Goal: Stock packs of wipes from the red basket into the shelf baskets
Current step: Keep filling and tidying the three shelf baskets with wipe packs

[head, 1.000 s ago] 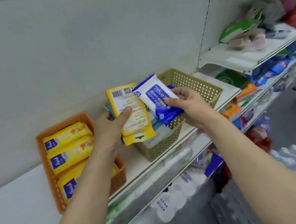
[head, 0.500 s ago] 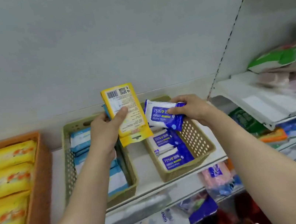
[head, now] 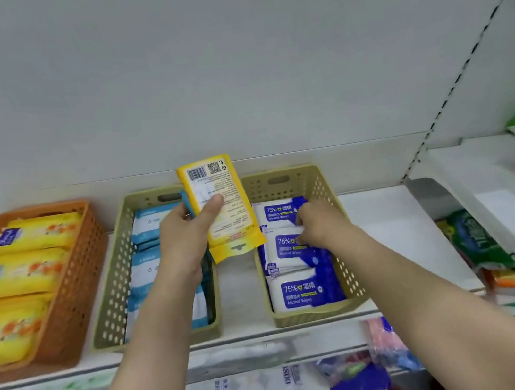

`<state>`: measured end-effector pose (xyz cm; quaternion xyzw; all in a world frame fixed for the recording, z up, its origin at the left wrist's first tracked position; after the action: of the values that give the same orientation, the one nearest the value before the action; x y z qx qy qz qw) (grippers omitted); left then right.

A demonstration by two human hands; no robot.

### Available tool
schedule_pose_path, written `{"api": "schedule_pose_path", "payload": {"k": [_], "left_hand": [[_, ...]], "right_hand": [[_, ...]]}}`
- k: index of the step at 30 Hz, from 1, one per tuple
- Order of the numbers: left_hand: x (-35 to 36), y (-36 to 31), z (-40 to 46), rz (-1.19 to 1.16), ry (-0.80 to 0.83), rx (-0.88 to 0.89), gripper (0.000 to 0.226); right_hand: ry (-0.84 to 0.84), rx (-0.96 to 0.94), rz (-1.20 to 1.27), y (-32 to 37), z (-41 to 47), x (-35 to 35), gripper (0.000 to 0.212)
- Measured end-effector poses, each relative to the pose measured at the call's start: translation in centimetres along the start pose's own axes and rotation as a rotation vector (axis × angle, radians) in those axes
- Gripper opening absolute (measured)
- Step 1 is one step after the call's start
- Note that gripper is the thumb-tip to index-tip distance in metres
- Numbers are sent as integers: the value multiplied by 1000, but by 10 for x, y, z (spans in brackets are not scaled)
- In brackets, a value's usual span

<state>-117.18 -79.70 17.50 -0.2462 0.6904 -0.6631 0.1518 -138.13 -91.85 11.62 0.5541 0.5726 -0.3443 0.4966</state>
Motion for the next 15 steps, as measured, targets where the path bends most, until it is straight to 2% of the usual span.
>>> {"api": "schedule_pose_path", "payload": {"k": [3, 5, 8, 10, 11, 13, 15], "left_hand": [[-1, 1, -3, -23, 3, 1, 27], [-4, 3, -4, -32, 2, -1, 27], [-9, 5, -4, -27, 22, 12, 25], [-14, 6, -5, -31, 35, 19, 20], [-17, 6, -6, -34, 41, 23, 19], [-25, 5, -6, -32, 51, 24, 20], [-34, 3, -4, -17, 60, 26, 22]], "right_hand": [[-153, -53, 57, 6, -5, 3, 43], [-105, -49, 156, 8, -4, 10, 46], [5, -26, 128, 6, 1, 26, 44], [1, -34, 153, 10, 1, 21, 38], [-22, -24, 266, 14, -1, 11, 36], [-31, 37, 743, 29, -14, -18, 41], [179, 21, 1157, 63, -30, -39, 47]]}}
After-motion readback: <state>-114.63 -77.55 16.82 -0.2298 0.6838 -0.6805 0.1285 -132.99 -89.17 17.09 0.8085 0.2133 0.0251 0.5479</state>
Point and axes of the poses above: each hand's wrist, its own z-axis towards the middle knuckle, its own x-axis out of the palm, y = z × x, the point moved 7 cm from there along z, towards the middle knuckle, and after that the axes turned 10 degrees about x, right-handed, at the moved point
